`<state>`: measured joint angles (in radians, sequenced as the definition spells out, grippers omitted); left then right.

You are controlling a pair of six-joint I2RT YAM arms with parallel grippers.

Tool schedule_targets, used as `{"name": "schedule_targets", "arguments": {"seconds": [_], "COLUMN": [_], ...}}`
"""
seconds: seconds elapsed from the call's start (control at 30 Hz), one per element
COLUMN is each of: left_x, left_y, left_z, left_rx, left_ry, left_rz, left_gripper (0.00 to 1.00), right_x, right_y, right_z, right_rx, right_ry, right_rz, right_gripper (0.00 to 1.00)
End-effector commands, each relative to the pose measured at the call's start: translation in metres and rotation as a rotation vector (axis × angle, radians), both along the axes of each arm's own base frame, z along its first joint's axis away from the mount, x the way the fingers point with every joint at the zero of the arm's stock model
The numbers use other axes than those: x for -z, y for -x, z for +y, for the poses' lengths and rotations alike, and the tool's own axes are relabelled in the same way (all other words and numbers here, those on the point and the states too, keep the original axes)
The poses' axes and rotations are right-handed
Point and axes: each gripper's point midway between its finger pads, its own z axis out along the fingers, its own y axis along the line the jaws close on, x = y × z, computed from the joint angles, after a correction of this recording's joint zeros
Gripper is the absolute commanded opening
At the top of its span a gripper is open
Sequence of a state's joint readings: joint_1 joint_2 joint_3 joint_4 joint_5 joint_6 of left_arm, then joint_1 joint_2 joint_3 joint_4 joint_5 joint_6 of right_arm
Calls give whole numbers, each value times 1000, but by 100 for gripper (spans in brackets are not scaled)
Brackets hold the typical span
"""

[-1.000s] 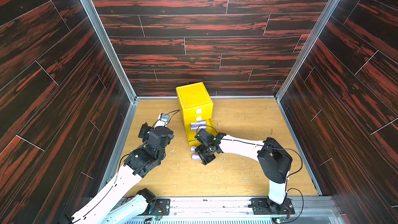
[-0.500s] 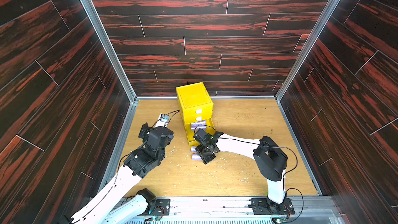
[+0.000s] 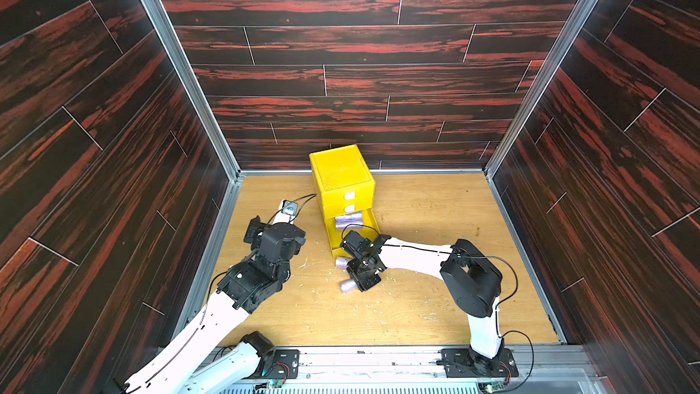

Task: Sort the rolls of trash bags by color and place them into the drawer
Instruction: Pick up the roll of trash bags from the center of the board.

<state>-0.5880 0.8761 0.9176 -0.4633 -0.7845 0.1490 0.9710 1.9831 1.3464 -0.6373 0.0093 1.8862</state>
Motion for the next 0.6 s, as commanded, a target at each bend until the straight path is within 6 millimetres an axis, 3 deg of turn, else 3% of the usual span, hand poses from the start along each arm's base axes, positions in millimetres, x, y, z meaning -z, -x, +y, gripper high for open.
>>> {"name": "schedule_targets", "arguments": {"seconds": [0.0, 0.27, 0.4, 0.57], "left_x": [2, 4, 4, 3], "left_y": [0, 0, 0, 0], "left_z": [0, 0, 0, 0], "left_rx": [0, 2, 2, 5], "left_ry": [9, 6, 7, 12], "left_rz": [-1, 3, 3, 0], "left_gripper": [98, 98, 98, 98], "right_x": [-9, -19, -27, -59], "right_y": [5, 4, 5, -9], "right_z": [-11, -14, -19, -24], "right_rx": [-8, -37, -68, -89], "right_ry": [20, -6, -3, -17], "right_rz": [-17, -66, -74, -162], "right_gripper": [43, 16, 15, 16]}}
